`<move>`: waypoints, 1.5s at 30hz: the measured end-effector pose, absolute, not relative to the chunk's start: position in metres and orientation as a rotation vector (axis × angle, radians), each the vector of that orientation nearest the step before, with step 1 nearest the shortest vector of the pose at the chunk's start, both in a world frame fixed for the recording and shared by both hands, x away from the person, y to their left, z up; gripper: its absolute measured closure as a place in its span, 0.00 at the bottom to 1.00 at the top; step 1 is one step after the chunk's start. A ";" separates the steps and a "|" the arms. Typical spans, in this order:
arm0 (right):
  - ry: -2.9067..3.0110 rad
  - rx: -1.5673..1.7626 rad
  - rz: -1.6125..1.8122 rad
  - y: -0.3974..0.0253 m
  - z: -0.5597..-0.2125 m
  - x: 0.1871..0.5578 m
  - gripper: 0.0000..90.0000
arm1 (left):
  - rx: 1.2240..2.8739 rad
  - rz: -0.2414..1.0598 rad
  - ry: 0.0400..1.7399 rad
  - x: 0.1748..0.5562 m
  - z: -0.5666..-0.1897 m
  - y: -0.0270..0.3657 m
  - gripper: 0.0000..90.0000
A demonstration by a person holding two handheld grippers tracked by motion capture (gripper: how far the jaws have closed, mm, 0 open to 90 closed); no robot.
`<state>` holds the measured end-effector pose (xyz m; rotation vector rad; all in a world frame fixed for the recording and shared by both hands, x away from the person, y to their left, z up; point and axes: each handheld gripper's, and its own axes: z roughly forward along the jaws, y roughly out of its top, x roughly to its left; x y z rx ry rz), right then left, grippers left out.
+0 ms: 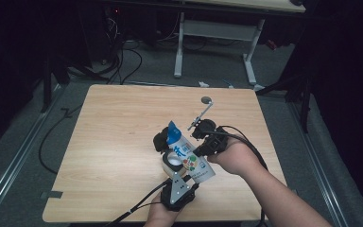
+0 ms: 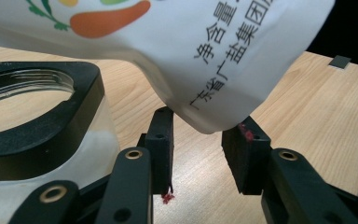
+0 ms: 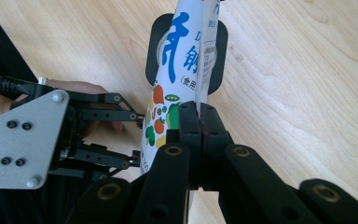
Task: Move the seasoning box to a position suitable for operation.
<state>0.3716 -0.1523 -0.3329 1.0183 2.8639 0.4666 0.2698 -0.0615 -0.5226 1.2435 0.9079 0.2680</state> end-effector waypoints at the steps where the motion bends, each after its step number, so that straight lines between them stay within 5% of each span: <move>1: 2.860 1.023 0.468 -0.153 -0.332 0.371 1.00 | 1.246 0.264 0.907 0.269 -0.523 -0.062 0.70; 14: 2.834 1.064 0.481 -0.174 -0.329 0.368 1.00 | 1.250 0.235 0.902 0.266 -0.523 -0.051 0.59; 45: 2.771 1.238 0.386 -0.212 -0.367 0.384 1.00 | 1.240 0.254 0.913 0.265 -0.525 -0.011 0.53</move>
